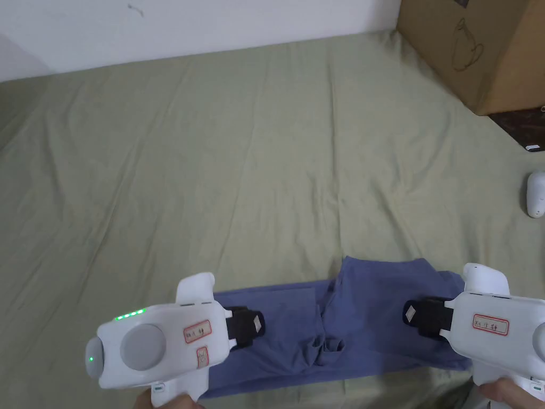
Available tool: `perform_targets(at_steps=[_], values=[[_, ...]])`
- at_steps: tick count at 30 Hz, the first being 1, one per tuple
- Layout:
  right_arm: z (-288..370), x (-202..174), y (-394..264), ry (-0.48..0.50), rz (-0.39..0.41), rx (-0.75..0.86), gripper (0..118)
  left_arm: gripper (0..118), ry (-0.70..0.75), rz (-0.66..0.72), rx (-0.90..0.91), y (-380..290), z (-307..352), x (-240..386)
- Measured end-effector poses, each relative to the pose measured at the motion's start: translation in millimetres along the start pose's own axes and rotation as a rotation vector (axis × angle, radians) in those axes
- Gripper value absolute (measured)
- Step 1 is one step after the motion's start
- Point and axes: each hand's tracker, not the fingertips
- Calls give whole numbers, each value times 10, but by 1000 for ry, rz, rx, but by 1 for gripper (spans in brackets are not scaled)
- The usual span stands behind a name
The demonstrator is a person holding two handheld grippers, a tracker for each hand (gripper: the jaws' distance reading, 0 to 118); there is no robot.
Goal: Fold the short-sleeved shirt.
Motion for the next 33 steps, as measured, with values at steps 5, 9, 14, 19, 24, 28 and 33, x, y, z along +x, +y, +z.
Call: perform_targets(at_steps=[5, 9, 14, 19, 24, 28, 33], values=[[-10, 22, -11, -7, -4, -6, 0, 6, -201, -61, -120, -252, -192, 421], [-4, 43, -17, -14, -12, -8, 0, 6, -273, -154, -66, -215, -282, 652], [5, 44, -30, -18, -14, -9, 0, 6, -343, -168, -92, -253, -350, 868], [38, -12, -42, -20, -6, -10, 0, 6, -349, -215, -219, -450, -508, 1080], [140, -125, 5, -14, 27, 7, 0, 6, -399, -165, -201, -402, -202, 897], [133, -253, 25, -6, 52, 12, 0, 5, -401, -51, -111, -201, 83, 394], [7, -398, -29, 7, 89, -21, 0, 30, -313, 147, -39, -114, 349, -508]])
